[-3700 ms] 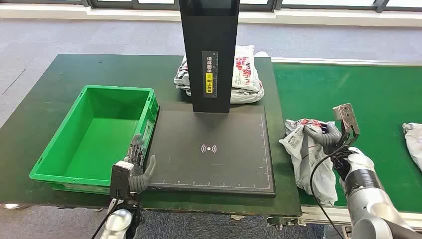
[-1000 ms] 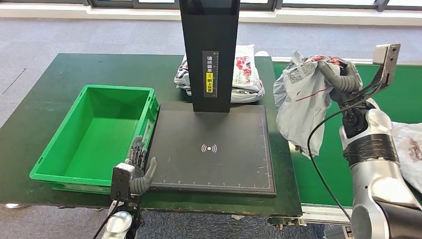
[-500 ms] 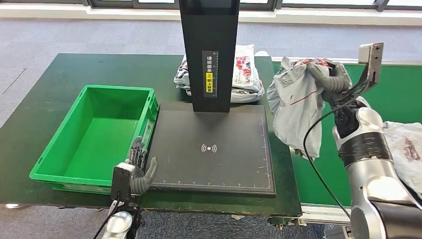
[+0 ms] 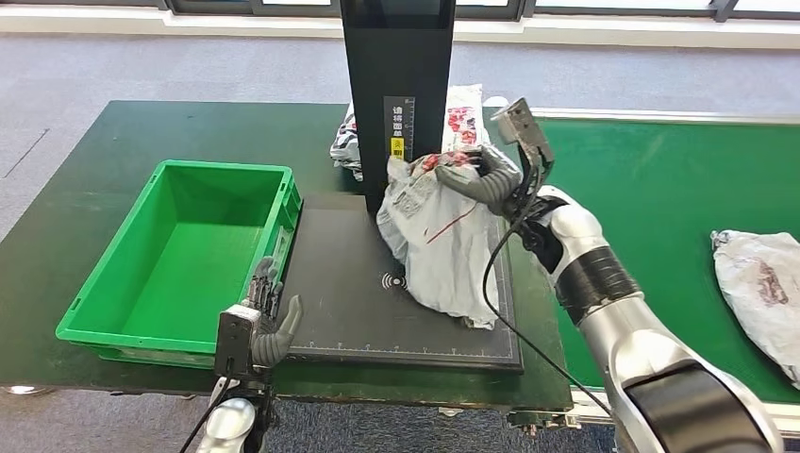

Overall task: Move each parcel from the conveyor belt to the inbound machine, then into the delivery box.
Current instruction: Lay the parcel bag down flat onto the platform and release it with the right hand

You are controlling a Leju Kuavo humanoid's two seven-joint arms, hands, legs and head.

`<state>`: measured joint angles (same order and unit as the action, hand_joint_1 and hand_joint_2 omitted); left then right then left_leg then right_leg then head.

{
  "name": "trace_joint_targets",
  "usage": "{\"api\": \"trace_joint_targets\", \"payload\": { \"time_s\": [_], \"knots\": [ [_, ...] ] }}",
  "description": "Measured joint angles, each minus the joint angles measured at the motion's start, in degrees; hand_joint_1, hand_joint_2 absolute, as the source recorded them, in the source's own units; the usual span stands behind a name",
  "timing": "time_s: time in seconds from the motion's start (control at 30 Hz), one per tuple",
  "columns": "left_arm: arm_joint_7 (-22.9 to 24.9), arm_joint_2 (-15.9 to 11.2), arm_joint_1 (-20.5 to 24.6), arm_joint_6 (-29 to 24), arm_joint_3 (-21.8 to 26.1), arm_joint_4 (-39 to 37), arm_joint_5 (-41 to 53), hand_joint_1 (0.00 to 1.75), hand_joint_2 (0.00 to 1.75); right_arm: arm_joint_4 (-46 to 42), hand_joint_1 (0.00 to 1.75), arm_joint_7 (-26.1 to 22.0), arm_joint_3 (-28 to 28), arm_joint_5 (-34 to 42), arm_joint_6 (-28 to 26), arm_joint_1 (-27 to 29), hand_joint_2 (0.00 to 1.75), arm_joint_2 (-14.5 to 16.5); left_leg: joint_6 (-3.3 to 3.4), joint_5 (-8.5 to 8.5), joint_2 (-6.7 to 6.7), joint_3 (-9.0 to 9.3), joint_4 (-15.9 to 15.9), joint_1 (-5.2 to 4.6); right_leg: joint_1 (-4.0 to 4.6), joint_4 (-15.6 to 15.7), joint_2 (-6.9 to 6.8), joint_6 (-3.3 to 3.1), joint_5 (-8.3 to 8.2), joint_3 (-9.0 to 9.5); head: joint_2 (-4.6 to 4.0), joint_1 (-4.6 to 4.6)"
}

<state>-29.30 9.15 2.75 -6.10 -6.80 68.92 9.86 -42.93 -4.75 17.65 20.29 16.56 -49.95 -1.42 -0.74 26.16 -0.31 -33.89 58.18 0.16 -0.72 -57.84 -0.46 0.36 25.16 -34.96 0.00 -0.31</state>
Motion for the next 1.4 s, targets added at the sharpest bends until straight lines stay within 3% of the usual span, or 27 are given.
{"api": "trace_joint_targets", "payload": {
  "time_s": [0.27, 0.73, 0.77, 0.87, 0.9, 1.4],
  "knots": [
    [-0.2, -0.4, 0.5, -0.5, -0.1, -0.8, -1.7, 0.0, 1.75, 0.2, 1.75, 1.6, 9.4, 5.5, 0.2, -2.3, 1.75, 1.4, 0.0, 0.0, -0.01, 0.0, 0.0, -0.02, -0.02, 0.0, -0.01, 0.0, -0.01, 0.01, 0.0, 0.0],
    [0.1, -1.0, 0.4, -0.8, -1.2, -0.8, -2.5, 0.0, 1.75, 1.8, 1.75, 2.9, 16.5, 9.6, 0.3, -4.5, 1.75, 2.3, 0.0, 0.0, -0.01, 0.0, 0.0, -0.01, -0.01, 0.0, -0.01, 0.0, 0.0, 0.01, -0.01, 0.01],
    [0.1, -1.0, 0.4, -0.8, -1.3, -0.8, -2.6, 0.0, 1.75, 2.0, 1.46, 3.0, 17.0, 9.7, 0.4, -4.6, 1.75, 2.5, 0.0, 0.0, 0.0, 0.0, 0.0, -0.01, -0.01, 0.0, -0.01, 0.0, 0.0, 0.01, 0.0, 0.01],
    [0.2, -1.2, 0.5, -0.9, -1.7, -0.8, -2.7, 0.0, 1.75, 2.7, 0.15, 3.7, 18.4, 9.7, 0.4, -4.9, 1.75, 3.8, 0.0, 0.0, 0.01, 0.0, 0.0, 0.0, 0.0, 0.0, 0.01, 0.0, 0.0, 0.01, 0.0, 0.01],
    [0.3, -1.2, 0.6, -0.9, -1.8, -0.8, -2.7, 0.0, 1.75, 2.9, 0.0, 4.0, 18.8, 9.7, 0.5, -5.0, 1.75, 4.2, 0.0, 0.0, 0.01, 0.01, 0.0, 0.0, 0.0, 0.0, 0.01, 0.0, 0.0, 0.01, 0.0, 0.01],
    [0.9, -1.2, 1.2, -0.8, -1.9, -0.5, -2.8, 0.0, 1.75, 4.8, 0.0, 2.9, 25.2, 8.5, 1.5, -4.4, 1.75, 5.7, -0.02, -0.01, 0.01, 0.01, 0.0, -0.01, -0.01, 0.0, 0.0, 0.0, -0.01, 0.0, 0.0, 0.01]
  ]
}}
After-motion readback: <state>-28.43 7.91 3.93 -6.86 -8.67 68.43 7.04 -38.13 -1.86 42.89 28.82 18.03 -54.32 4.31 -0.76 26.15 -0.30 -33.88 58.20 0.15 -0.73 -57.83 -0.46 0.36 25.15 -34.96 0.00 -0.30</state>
